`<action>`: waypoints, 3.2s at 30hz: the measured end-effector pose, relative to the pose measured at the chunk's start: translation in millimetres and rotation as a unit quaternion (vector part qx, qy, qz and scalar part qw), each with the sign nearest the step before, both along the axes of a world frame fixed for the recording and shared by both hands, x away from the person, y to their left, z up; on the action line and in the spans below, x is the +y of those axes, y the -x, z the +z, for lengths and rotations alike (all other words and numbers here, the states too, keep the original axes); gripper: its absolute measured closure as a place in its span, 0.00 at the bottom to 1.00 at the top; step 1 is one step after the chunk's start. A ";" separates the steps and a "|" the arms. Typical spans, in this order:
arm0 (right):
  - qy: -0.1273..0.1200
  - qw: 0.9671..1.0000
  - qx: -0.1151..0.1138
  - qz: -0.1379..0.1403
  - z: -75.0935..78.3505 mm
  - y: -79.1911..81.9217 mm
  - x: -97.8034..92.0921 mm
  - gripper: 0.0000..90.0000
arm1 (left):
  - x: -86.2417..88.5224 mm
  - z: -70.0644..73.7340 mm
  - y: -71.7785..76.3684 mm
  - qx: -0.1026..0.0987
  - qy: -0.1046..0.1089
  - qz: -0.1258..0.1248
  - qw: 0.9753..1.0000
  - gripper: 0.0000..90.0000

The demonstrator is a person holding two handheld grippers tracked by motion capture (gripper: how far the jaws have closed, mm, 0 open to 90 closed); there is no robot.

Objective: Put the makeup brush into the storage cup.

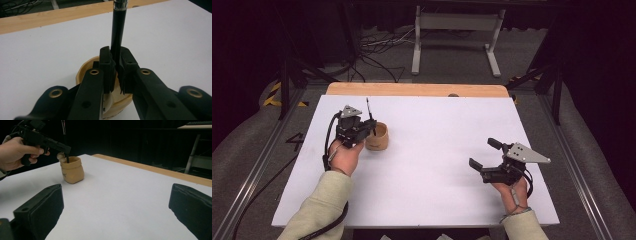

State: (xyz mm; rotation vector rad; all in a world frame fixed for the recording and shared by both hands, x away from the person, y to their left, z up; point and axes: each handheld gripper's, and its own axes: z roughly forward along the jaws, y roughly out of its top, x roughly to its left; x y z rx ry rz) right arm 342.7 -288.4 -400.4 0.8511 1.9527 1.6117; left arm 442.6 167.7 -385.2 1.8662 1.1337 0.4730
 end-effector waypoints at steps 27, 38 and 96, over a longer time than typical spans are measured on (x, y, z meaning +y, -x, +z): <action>-0.006 1.000 0.002 0.003 0.4 -1.3 -1.2 0.00 | 13.9 9.8 18.9 -0.044 0.050 -0.025 0.997 0.19; 0.006 1.000 0.005 0.004 0.9 -2.3 -4.3 0.00 | 31.4 8.5 53.5 -0.091 0.089 -0.083 0.988 0.12; 0.039 0.999 0.004 0.019 -47.5 15.1 -20.0 0.00 | 73.3 -70.8 115.8 -0.101 0.093 -0.108 0.985 0.01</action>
